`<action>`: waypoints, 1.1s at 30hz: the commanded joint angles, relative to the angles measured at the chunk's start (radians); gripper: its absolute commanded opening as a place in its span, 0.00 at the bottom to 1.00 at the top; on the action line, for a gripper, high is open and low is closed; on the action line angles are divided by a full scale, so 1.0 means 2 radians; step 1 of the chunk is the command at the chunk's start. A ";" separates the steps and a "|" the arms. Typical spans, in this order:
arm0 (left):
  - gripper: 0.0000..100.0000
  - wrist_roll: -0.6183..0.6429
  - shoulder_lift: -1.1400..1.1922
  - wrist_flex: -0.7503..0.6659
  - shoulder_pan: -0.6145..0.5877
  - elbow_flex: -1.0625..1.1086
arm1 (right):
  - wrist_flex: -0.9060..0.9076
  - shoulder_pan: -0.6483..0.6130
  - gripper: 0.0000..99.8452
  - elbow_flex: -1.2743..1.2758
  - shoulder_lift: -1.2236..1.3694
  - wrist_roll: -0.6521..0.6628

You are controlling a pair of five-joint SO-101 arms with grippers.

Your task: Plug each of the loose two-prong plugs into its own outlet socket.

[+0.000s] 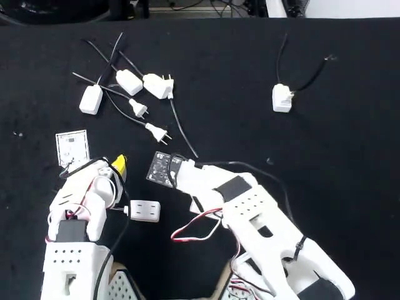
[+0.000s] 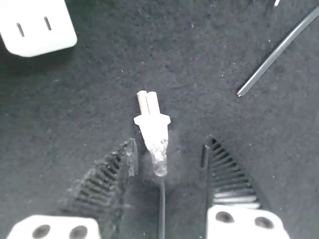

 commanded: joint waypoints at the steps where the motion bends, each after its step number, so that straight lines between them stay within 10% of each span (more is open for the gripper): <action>1: 0.20 0.002 -0.005 -0.008 -0.004 -0.007 | -0.011 -0.006 0.21 0.005 0.003 0.012; 24: 0.20 0.001 -0.005 -0.008 -0.004 -0.007 | -0.085 0.029 0.20 -0.032 0.152 0.012; 33: 0.20 0.001 -0.005 -0.008 -0.004 -0.007 | -0.079 0.032 0.01 -0.022 0.075 -0.035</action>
